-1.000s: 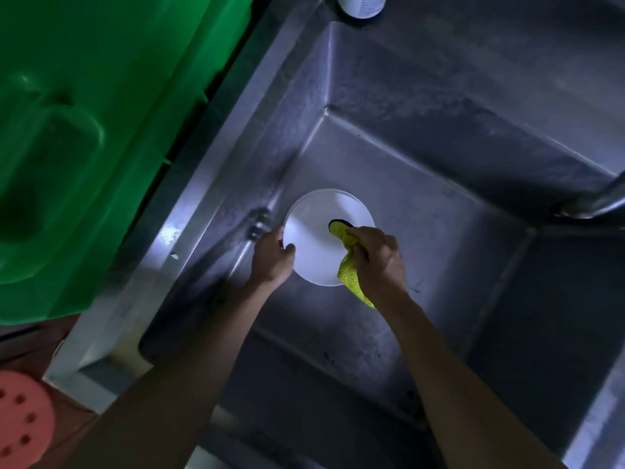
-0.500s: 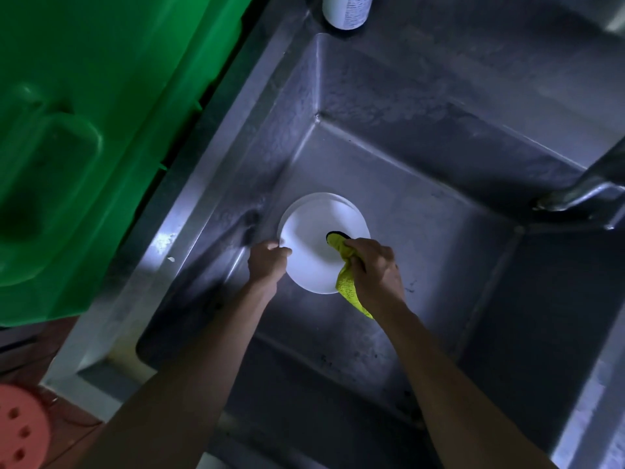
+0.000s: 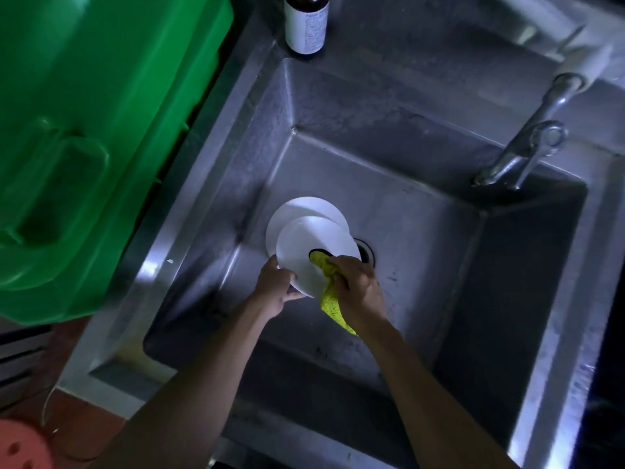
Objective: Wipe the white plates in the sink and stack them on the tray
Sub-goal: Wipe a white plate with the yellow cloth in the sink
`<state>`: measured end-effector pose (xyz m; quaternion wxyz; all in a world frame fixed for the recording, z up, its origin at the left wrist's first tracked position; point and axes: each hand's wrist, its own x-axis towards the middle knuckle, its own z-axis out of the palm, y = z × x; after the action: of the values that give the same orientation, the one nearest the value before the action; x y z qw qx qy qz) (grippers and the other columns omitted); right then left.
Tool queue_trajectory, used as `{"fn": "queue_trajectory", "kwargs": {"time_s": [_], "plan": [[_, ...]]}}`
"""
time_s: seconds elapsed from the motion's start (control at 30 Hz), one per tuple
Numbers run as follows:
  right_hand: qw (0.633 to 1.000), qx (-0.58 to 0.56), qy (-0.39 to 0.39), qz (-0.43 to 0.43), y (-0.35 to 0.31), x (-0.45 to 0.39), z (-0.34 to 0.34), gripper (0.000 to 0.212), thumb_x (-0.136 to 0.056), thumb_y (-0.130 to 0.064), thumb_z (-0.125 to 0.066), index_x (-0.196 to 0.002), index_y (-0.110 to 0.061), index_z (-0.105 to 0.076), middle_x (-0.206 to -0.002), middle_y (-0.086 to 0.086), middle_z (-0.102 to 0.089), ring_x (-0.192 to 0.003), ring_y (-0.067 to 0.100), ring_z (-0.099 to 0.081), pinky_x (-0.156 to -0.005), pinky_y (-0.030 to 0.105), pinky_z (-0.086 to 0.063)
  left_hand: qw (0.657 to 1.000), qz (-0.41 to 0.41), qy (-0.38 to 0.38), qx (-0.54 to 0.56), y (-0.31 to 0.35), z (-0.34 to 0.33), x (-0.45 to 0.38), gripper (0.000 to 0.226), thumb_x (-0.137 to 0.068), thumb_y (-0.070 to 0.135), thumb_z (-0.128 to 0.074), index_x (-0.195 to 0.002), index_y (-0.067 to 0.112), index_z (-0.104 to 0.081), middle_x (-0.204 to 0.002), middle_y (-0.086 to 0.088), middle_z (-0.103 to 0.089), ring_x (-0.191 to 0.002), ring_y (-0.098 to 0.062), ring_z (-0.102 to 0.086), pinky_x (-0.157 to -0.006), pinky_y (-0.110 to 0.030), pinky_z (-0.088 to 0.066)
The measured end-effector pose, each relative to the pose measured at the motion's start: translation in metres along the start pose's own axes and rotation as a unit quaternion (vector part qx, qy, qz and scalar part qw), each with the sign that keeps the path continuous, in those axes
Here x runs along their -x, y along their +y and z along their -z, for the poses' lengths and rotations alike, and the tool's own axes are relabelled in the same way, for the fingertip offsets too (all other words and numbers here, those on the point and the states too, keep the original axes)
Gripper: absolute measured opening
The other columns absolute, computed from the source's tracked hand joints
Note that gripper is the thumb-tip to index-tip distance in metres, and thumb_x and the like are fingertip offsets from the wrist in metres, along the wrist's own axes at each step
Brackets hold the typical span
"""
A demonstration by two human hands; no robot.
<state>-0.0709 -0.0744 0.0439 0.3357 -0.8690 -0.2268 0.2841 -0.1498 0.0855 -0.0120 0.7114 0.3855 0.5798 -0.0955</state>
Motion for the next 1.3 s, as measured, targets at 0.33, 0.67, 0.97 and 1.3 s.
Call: {"fn": "queue_trajectory", "kwargs": {"time_s": [0.33, 0.67, 0.97, 1.3], "plan": [[0.996, -0.009, 0.069, 0.054, -0.045, 0.055, 0.033, 0.039, -0.091, -0.027, -0.046, -0.121, -0.023, -0.070, -0.121, -0.001, -0.071, -0.111, 0.032, -0.059, -0.092, 0.047, -0.051, 0.989, -0.048, -0.134, -0.028, 0.011, 0.008, 0.082, 0.059, -0.084, -0.014, -0.044, -0.131, 0.016, -0.062, -0.121, -0.024, -0.066, -0.108, -0.040, -0.068, -0.082, -0.052, -0.061], [0.983, 0.082, 0.110, 0.122, -0.093, 0.101, 0.067, 0.038, -0.102, -0.027, -0.049, -0.137, -0.020, -0.060, -0.147, 0.005, -0.054, -0.136, 0.029, -0.048, -0.104, 0.048, -0.044, 0.966, -0.112, -0.216, -0.089, 0.048, -0.001, 0.170, 0.059, -0.073, -0.010, -0.053, -0.106, 0.032, -0.077, -0.099, -0.011, -0.076, -0.086, -0.029, -0.075, -0.068, -0.043, -0.059], [0.934, 0.243, 0.166, 0.205, -0.104, 0.136, 0.094, 0.047, -0.106, -0.033, -0.041, -0.152, -0.022, -0.043, -0.163, 0.002, -0.032, -0.152, 0.029, -0.024, -0.119, 0.050, -0.028, 0.942, -0.141, -0.286, -0.107, 0.077, -0.014, 0.224, 0.046, -0.059, -0.001, -0.055, -0.092, 0.022, -0.077, -0.087, -0.011, -0.069, -0.075, -0.027, -0.069, -0.063, -0.041, -0.057], [0.919, 0.299, 0.133, 0.220, -0.132, 0.123, 0.109, 0.054, -0.104, -0.036, -0.033, -0.156, -0.022, -0.033, -0.166, 0.003, -0.023, -0.154, 0.031, -0.016, -0.120, 0.052, -0.022, 0.923, -0.173, -0.301, -0.167, 0.097, -0.007, 0.242, 0.052, -0.061, 0.002, -0.053, -0.110, 0.009, -0.069, -0.091, -0.014, -0.065, -0.085, -0.033, -0.066, -0.075, -0.049, -0.056]]}}
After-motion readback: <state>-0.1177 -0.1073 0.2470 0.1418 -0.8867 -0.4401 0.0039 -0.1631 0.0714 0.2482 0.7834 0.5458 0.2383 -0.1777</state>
